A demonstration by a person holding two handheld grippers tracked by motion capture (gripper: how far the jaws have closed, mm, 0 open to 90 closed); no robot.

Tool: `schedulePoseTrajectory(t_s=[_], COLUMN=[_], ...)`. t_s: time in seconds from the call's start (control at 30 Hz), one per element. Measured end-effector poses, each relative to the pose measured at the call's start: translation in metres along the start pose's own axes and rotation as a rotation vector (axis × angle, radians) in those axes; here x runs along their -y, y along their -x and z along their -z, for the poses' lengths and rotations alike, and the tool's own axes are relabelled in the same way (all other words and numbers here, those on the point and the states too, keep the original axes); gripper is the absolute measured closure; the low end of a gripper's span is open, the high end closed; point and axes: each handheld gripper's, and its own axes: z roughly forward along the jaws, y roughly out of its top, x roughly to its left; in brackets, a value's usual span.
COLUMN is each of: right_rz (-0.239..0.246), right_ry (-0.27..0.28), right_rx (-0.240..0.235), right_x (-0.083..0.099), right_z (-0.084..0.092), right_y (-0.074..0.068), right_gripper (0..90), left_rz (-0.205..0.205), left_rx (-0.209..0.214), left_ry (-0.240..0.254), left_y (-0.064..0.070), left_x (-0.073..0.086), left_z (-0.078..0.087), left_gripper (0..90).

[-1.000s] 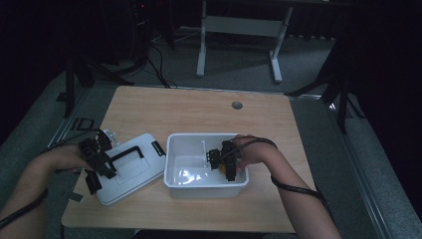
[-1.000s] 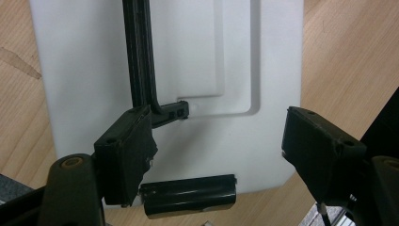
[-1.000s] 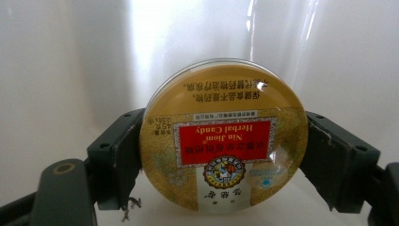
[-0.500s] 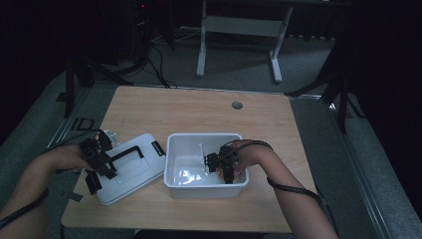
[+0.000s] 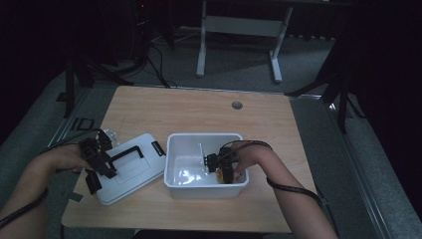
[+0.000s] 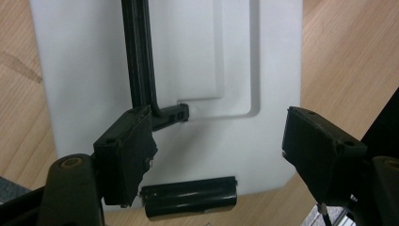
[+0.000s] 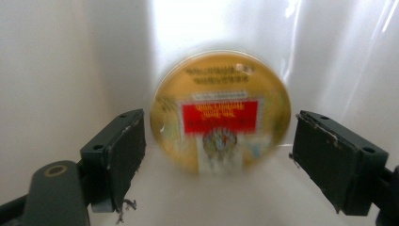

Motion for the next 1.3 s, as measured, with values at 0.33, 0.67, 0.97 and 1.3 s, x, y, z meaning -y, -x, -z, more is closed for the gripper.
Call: schedulePoseTrajectory(t_s=[0.33, 0.67, 0.97, 1.3], right_rz=[-0.016, -0.056, -0.048, -0.07], right_ry=[0.075, 0.17, 0.201, 0.216], right_rx=[0.02, 0.018, 0.048, 0.069], right_x=[0.007, 0.023, 0.037, 0.063], right_z=[0.022, 0.057, 0.076, 0.093], right_y=[-0.001, -0.002, -0.007, -0.012], right_gripper=[19.1, 13.3, 13.4, 14.2], left_rz=[-0.01, -0.002, -0.006, 0.002], left_rx=[-0.014, -0.021, -0.011, -0.018], left_ry=[-0.005, -0.008, -0.004, -0.011], left_y=[0.001, 0.002, 0.002, 0.002], left_x=[-0.003, -0.003, -0.004, -0.002], left_z=[0.003, 0.006, 0.006, 0.008], left_gripper=[24.4, 24.4, 24.4, 24.4])
